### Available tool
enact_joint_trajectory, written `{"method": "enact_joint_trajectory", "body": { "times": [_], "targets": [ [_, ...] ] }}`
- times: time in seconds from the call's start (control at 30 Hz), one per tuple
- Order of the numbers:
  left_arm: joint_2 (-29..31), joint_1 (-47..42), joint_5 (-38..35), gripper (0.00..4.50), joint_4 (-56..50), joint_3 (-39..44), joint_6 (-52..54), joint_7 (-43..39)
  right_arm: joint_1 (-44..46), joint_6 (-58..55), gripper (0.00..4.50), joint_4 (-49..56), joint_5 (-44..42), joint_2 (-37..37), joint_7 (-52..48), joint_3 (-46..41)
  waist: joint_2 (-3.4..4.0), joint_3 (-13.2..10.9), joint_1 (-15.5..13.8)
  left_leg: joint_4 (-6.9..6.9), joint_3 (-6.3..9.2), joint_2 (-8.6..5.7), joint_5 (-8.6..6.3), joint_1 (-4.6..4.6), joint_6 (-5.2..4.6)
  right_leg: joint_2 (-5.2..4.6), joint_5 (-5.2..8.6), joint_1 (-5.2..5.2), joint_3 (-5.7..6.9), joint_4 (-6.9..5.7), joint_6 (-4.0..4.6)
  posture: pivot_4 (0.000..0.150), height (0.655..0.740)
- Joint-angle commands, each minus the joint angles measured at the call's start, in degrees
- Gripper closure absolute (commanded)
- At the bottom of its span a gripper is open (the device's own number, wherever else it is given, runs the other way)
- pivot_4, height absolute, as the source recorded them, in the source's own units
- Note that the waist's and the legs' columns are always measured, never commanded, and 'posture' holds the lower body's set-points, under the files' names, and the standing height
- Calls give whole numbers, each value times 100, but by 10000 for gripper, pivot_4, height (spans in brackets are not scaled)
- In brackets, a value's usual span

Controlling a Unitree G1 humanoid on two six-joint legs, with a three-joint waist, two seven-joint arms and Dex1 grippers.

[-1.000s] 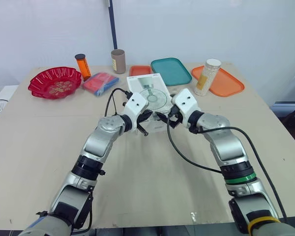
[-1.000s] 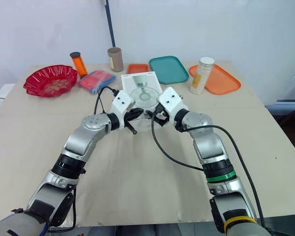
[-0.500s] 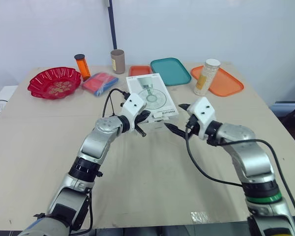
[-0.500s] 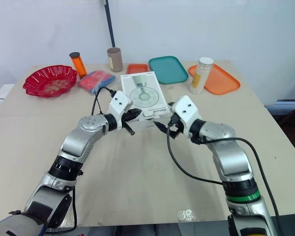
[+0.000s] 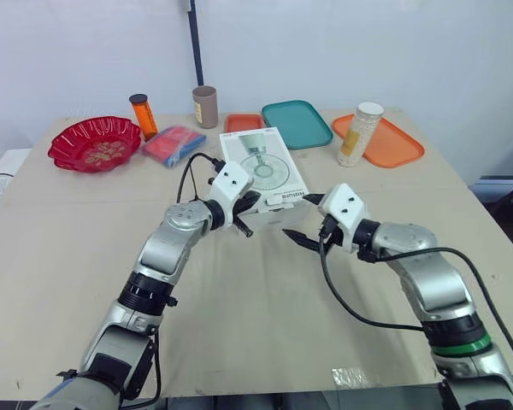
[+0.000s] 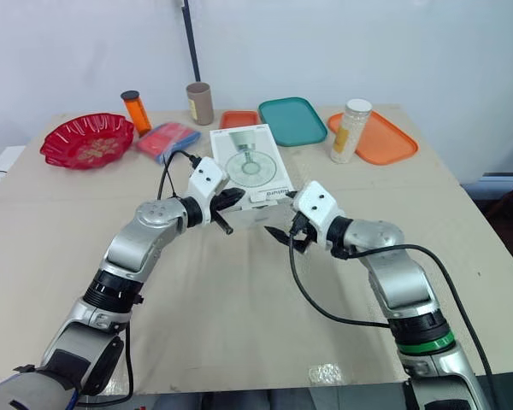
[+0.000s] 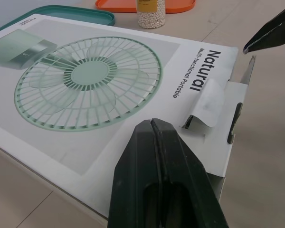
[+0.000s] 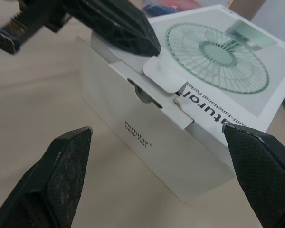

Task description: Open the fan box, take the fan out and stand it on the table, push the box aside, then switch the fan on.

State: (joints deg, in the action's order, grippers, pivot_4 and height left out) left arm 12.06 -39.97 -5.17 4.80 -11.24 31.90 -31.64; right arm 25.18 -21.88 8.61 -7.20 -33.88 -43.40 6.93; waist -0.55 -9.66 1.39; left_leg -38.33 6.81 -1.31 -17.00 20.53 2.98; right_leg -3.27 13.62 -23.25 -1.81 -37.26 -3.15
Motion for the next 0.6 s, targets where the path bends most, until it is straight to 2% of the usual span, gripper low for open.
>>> {"method": "enact_joint_trajectory", "body": {
  "times": [0.03,0.17,0.6],
  "targets": [
    [94,29,39,44660,-27,42,121,43,144,290,0,-119,108,-8,0,-24,0,0,-1,0,0,0,0,0,0,0,0,0,0,0,0,1500,7400],
    [107,58,37,44660,-57,55,141,61,36,342,0,-148,160,-73,-110,1,0,0,3,0,-1,1,0,-1,0,1,0,0,0,-1,0,1500,7400],
    [32,58,3,44660,-33,47,126,153,-886,-301,0,905,-31,-299,-390,-8,-1,0,-1,-1,0,0,0,0,0,1,0,1,-1,0,-1,1500,7400]
  ]
}}
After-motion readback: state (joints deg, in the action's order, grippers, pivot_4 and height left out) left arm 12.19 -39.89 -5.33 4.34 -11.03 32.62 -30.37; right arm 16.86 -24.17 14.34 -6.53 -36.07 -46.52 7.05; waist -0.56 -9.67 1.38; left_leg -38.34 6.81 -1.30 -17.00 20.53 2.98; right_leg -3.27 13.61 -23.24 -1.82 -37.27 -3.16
